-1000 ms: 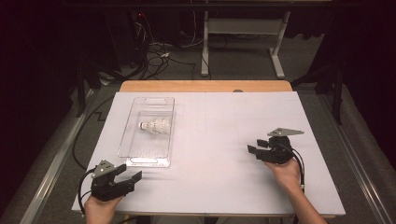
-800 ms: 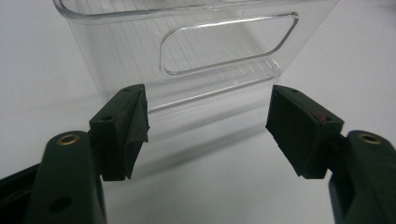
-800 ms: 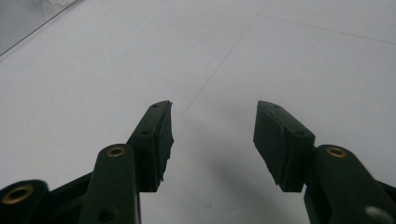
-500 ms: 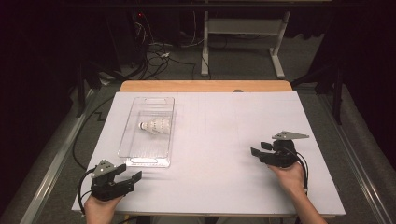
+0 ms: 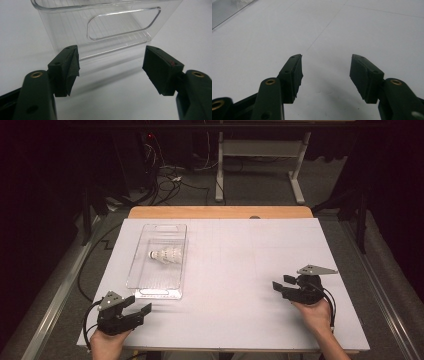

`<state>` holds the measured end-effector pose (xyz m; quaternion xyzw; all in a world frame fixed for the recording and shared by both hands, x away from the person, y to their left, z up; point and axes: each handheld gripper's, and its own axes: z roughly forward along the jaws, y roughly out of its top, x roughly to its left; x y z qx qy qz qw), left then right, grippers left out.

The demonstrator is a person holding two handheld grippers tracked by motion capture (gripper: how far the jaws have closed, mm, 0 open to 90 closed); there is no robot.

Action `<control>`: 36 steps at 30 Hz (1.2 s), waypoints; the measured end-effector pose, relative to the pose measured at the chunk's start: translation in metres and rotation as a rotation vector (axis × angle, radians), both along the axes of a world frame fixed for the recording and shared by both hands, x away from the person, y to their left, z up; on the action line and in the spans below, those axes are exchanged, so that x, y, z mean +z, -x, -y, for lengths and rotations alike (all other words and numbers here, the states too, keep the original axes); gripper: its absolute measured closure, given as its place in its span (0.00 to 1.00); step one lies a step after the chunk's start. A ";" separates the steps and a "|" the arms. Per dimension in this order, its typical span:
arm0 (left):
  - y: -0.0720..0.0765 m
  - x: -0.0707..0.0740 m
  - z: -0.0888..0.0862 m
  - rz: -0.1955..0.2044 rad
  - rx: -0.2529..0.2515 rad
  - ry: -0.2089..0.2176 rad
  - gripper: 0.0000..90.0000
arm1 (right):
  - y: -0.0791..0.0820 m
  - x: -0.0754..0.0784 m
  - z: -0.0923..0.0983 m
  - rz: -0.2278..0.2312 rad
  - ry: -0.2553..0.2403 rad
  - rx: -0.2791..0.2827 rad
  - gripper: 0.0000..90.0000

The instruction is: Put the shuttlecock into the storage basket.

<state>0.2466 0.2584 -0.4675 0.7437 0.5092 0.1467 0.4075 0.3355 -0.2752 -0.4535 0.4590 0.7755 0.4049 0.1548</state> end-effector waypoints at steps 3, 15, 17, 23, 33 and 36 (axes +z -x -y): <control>0.000 0.000 0.000 0.002 0.002 0.000 0.34 | 0.002 0.000 0.002 0.003 -0.005 -0.001 0.48; 0.001 0.000 0.000 0.003 0.000 0.000 0.34 | 0.011 -0.001 0.007 0.020 -0.013 -0.013 0.46; 0.001 0.000 0.000 0.003 0.000 0.000 0.34 | 0.013 -0.001 0.008 0.019 -0.016 -0.015 0.46; 0.001 0.000 0.000 0.004 0.001 0.001 0.34 | 0.017 0.000 0.013 0.033 -0.026 -0.025 0.45; 0.001 0.000 -0.001 0.004 0.002 0.002 0.34 | 0.023 0.000 0.023 0.046 -0.039 -0.049 0.43; 0.001 0.001 -0.001 0.004 0.002 0.004 0.34 | 0.025 0.000 0.024 0.045 -0.044 -0.051 0.43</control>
